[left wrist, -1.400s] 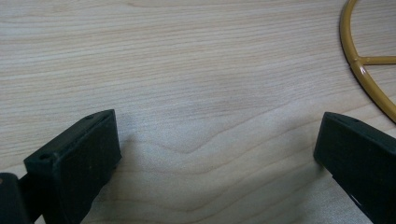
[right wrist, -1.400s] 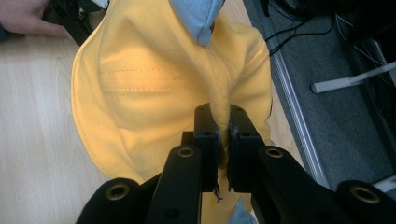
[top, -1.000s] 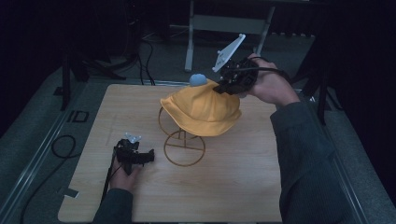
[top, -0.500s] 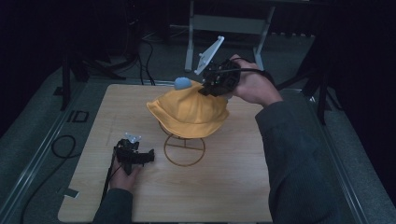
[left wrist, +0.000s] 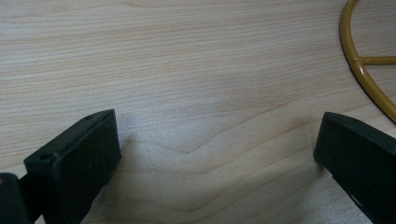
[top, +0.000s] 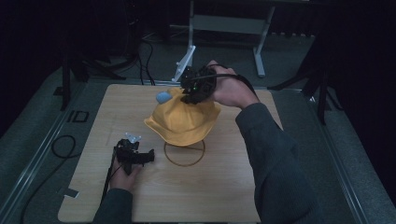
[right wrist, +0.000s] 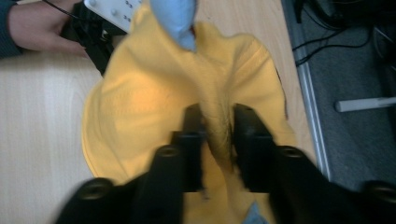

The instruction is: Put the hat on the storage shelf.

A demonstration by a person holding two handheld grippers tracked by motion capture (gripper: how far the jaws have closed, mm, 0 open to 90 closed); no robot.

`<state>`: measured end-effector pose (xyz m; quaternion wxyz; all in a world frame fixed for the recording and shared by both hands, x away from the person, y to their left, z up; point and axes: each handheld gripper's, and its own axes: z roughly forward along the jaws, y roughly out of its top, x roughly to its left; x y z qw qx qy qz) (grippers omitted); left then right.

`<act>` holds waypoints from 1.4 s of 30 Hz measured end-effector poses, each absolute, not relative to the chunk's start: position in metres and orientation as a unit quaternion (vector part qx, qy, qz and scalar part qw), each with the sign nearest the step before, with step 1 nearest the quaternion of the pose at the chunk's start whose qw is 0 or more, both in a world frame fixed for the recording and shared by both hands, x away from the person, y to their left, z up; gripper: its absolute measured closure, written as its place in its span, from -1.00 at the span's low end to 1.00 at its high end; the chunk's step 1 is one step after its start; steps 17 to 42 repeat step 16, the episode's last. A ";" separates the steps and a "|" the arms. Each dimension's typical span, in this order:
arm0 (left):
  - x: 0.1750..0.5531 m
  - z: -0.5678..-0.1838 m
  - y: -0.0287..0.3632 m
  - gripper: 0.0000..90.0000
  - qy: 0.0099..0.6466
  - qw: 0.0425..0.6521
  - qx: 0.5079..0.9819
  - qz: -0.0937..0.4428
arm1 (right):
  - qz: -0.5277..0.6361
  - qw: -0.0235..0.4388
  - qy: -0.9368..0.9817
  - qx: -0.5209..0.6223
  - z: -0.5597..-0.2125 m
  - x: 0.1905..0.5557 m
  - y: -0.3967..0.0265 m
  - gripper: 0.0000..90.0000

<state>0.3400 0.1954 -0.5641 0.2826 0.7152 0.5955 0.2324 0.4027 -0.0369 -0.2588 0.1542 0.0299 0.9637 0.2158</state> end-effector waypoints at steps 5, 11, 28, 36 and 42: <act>0.340 -0.564 0.195 -0.99 0.595 0.282 0.716 0.232 | 0.226 0.138 0.964 0.036 -0.261 0.403 -0.034 0.06; 0.340 -0.564 0.195 -0.99 0.595 0.282 0.715 0.232 | 0.248 0.169 0.952 0.067 -0.253 0.402 -0.039 -0.50; 0.340 -0.564 0.195 -0.99 0.595 0.282 0.715 0.232 | 0.266 0.200 0.939 0.091 -0.241 0.401 -0.051 -0.71; 0.340 -0.564 0.195 -0.99 0.595 0.282 0.715 0.232 | 0.266 0.200 0.939 0.091 -0.241 0.401 -0.051 -0.71; 0.340 -0.564 0.195 -0.99 0.595 0.282 0.715 0.232 | 0.266 0.200 0.939 0.091 -0.241 0.401 -0.051 -0.71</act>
